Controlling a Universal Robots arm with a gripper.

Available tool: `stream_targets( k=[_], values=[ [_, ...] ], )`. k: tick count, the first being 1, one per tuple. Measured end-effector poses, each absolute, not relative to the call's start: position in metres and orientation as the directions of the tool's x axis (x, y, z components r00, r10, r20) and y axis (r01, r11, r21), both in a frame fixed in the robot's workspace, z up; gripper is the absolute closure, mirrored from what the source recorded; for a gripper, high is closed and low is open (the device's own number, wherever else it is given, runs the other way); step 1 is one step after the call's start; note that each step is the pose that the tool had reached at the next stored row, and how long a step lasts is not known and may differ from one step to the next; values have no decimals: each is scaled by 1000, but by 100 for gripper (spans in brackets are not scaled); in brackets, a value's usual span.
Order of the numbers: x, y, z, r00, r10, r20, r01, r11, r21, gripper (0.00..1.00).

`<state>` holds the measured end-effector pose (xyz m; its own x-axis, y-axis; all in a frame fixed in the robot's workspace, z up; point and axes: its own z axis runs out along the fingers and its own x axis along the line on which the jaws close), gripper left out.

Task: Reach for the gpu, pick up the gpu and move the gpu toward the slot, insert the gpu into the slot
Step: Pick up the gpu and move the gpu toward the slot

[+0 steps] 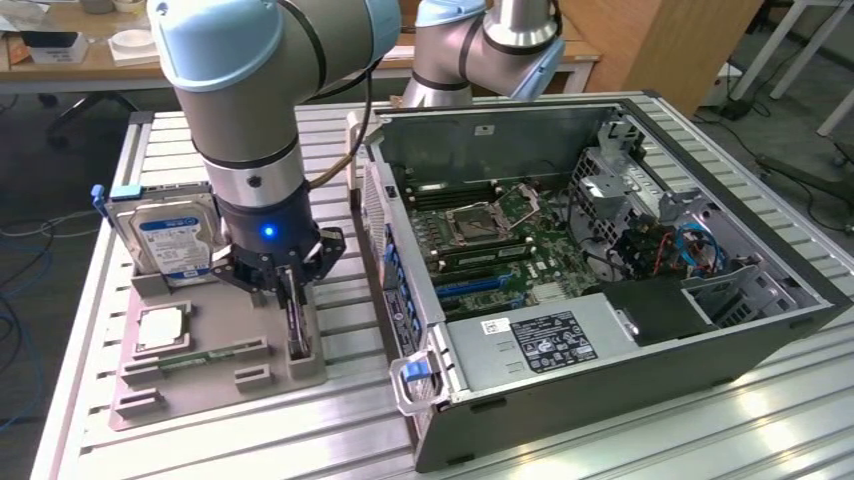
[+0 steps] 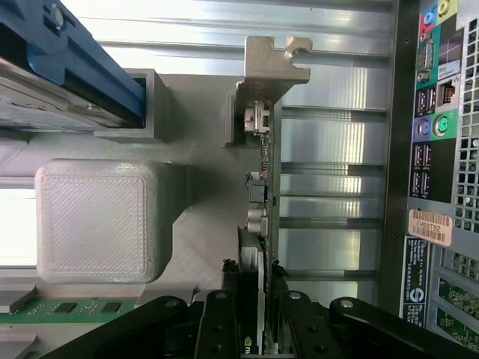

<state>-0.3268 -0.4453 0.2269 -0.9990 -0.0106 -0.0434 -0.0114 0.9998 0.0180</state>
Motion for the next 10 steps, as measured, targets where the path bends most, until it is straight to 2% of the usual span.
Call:
stream_targets(
  k=[10],
  values=[
    [-327,-445,261,-999,-10,-43,-11,1000,21,74]
  ],
)
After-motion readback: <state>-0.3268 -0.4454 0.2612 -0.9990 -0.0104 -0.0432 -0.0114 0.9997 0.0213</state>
